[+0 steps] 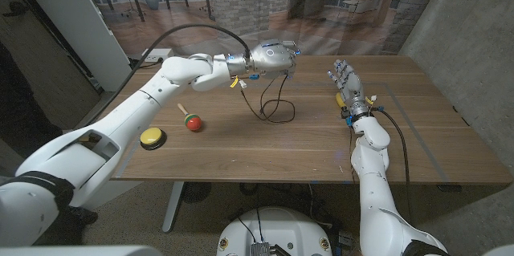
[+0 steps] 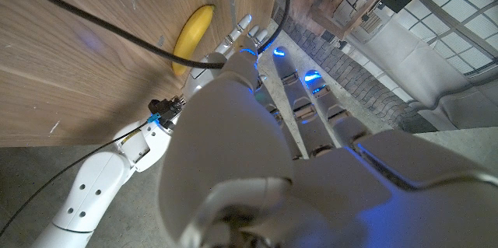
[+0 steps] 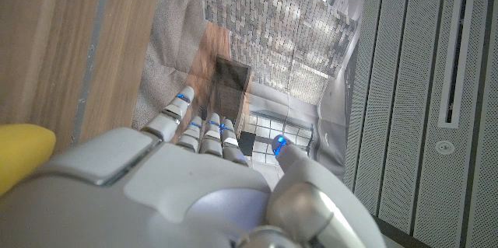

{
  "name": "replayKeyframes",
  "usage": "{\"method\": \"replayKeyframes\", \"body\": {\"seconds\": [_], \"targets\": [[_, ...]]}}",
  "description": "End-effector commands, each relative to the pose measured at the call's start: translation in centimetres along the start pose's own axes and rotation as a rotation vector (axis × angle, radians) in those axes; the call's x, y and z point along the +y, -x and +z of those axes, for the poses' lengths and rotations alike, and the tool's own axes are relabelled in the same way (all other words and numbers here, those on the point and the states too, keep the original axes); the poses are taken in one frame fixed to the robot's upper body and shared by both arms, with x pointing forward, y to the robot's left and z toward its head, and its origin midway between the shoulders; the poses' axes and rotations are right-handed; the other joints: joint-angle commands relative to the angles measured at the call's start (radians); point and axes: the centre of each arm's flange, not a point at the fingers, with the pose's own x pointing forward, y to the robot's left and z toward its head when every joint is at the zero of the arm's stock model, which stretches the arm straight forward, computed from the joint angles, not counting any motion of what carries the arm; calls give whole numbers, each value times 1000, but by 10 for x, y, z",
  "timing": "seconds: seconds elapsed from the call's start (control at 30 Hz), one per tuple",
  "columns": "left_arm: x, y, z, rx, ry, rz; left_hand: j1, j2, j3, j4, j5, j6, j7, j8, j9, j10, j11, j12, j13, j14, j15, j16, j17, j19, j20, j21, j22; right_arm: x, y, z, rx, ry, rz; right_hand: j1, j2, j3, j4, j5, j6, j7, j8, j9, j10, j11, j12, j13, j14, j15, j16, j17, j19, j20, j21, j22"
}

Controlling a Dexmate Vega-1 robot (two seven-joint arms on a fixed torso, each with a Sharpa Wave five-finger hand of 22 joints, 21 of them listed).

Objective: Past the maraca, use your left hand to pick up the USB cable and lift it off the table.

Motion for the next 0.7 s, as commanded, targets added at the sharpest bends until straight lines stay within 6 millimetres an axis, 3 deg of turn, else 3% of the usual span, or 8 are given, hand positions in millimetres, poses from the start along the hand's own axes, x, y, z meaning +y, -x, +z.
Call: {"method": "replayKeyframes", "body": {"seconds": [0.03,0.7], "targets": [[9,-3,-3,22,-26,45,3,10,-2,4,7,9,-1,6,3,76,-43,11,196,10,-178,5,8,-3,-9,6,2,1,6,3,-5,4,-4,1,46,8,3,3,5,6,-1,3,4,4,-3,5,6,3,-1,2,8,-2,-2,2],[22,-5,-10,56,-66,104,7,9,-3,6,9,12,-2,6,3,77,-42,8,209,10,-178,6,28,-7,-9,14,1,1,9,5,-5,8,-5,2,46,8,1,3,4,5,-2,3,5,3,-2,5,7,2,0,2,8,-2,-2,2]]}}
